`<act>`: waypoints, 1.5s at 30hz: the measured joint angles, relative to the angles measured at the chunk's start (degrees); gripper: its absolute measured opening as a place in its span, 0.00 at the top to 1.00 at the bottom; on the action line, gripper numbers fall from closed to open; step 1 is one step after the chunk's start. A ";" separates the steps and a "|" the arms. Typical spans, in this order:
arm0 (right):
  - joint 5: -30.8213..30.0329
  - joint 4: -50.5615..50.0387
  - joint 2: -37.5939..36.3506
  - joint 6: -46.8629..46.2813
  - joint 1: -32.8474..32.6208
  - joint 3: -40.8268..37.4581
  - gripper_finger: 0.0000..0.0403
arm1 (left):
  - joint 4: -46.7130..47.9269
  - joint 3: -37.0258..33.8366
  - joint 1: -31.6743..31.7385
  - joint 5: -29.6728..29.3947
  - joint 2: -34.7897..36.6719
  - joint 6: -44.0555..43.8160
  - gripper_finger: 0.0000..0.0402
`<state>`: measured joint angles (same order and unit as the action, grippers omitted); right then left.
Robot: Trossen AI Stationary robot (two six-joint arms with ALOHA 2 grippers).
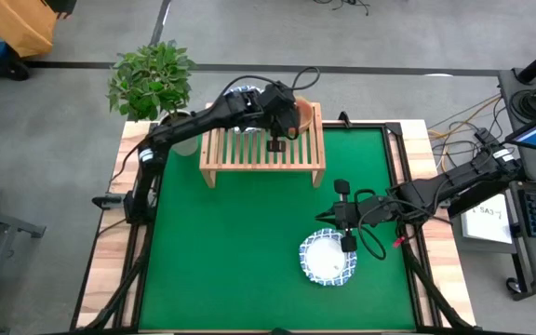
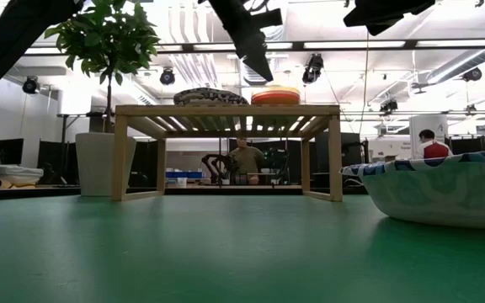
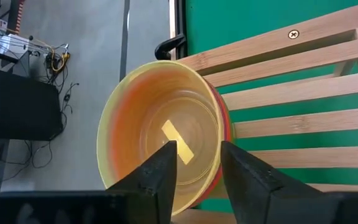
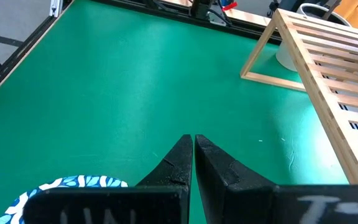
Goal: Place and stack bowls onto a shelf
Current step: Stack the yellow bowl on top of the purple bowl on the shelf, then stack the white patterned bowl on top of the white patterned bowl on the shelf
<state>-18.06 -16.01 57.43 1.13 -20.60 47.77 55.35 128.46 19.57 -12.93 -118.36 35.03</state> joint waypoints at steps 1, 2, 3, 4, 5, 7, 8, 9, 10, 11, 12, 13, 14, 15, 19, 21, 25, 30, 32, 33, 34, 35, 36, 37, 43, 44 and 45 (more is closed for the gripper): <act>0.00 0.00 0.00 0.00 0.00 0.00 0.98 | 0.13 -0.02 0.00 -0.01 0.09 0.00 0.73; 0.00 0.00 0.00 0.00 0.00 0.00 0.98 | 0.28 0.00 0.02 -0.02 0.26 -0.02 0.72; 0.00 0.00 0.00 0.00 0.00 0.00 0.98 | 0.53 -0.01 0.02 -0.02 0.44 -0.07 0.72; 0.00 0.00 0.00 0.00 0.00 0.00 0.98 | 1.08 0.00 0.02 -0.02 0.68 -0.19 0.72; 0.00 0.00 0.00 -0.02 0.00 0.00 0.98 | 1.81 -0.02 0.02 -0.02 0.96 -0.51 0.72; 0.00 0.00 0.00 -0.02 0.00 0.00 0.98 | 3.03 -0.02 0.02 -0.02 1.53 -1.66 0.72; 0.00 0.00 0.00 -0.01 0.00 0.00 0.98 | 4.26 -0.02 0.02 -0.02 1.96 -2.51 0.72; 0.00 0.00 0.00 0.00 0.00 0.00 0.98 | 5.47 -0.02 0.02 0.00 2.30 -3.42 0.72; 0.01 0.01 0.00 -0.02 0.00 0.00 0.98 | 6.89 -0.02 0.02 0.04 2.90 -4.62 0.72; 0.00 0.01 0.00 -0.02 0.00 0.00 0.98 | 8.72 -0.02 0.02 0.35 3.28 -5.88 0.72; 0.00 0.01 0.00 -0.02 0.00 0.00 0.98 | 10.47 -0.02 0.02 0.87 3.77 -7.17 0.72; 0.00 0.05 0.00 -0.02 0.00 0.00 0.98 | 12.21 -0.03 0.04 2.01 4.26 -8.61 0.72; 0.01 0.04 0.00 -0.02 0.00 -0.03 0.98 | 13.59 -0.24 0.04 3.61 4.76 -10.03 0.72; 0.00 0.04 0.00 -0.02 0.00 -0.05 0.98 | 14.59 -0.75 0.01 5.27 5.48 -11.46 0.73; 0.00 0.02 0.00 -0.95 0.00 -0.17 0.98 | 15.20 -5.23 -1.18 9.34 9.79 -18.43 0.76; 0.00 0.04 0.00 -2.16 0.00 -0.18 0.98 | 13.98 -9.22 -2.57 9.49 12.89 -20.97 0.78; -0.01 0.53 0.25 -6.44 0.00 -0.61 0.98 | 7.46 -21.48 -6.80 9.64 21.29 -24.89 0.80; -0.09 3.70 2.04 -10.73 0.00 -1.73 0.98 | -5.59 -40.42 -14.40 9.40 34.41 -29.86 0.80; -0.03 5.19 3.02 -12.95 0.00 -1.73 0.98 | -11.31 -47.18 -17.91 9.15 39.36 -31.81 0.80; -0.03 6.07 3.52 -14.34 0.02 -1.73 0.98 | -14.22 -50.40 -19.54 8.91 41.77 -32.64 0.80; -0.02 6.68 3.97 -15.63 0.18 -1.61 0.98 | -17.04 -53.37 -21.15 8.22 44.09 -33.31 0.80; 0.01 6.57 4.50 -17.11 0.30 -1.19 0.98 | -19.70 -56.07 -22.72 7.42 46.27 -33.81 0.80; 0.01 6.51 5.08 -18.60 0.45 -0.50 0.98 | -22.34 -58.67 -24.24 6.38 48.60 -34.09 0.80; 0.00 6.53 5.68 -20.11 0.70 0.34 0.98 | -24.73 -61.11 -25.62 5.24 50.73 -34.26 0.80; 0.83 2.93 10.29 -23.28 1.44 7.28 0.98 | -32.67 -71.77 -32.01 -2.93 61.96 -35.73 0.80; 1.36 0.55 11.27 -24.22 1.62 9.01 0.98 | -32.97 -72.95 -32.69 -4.26 63.62 -36.06 0.80; 1.92 -1.85 12.25 -24.89 1.76 10.77 0.98 | -33.13 -74.04 -33.27 -5.44 65.45 -36.45 0.80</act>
<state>-16.15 -17.86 69.67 -23.76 -18.84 58.53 22.22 54.42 -13.69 -18.37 -52.91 -1.42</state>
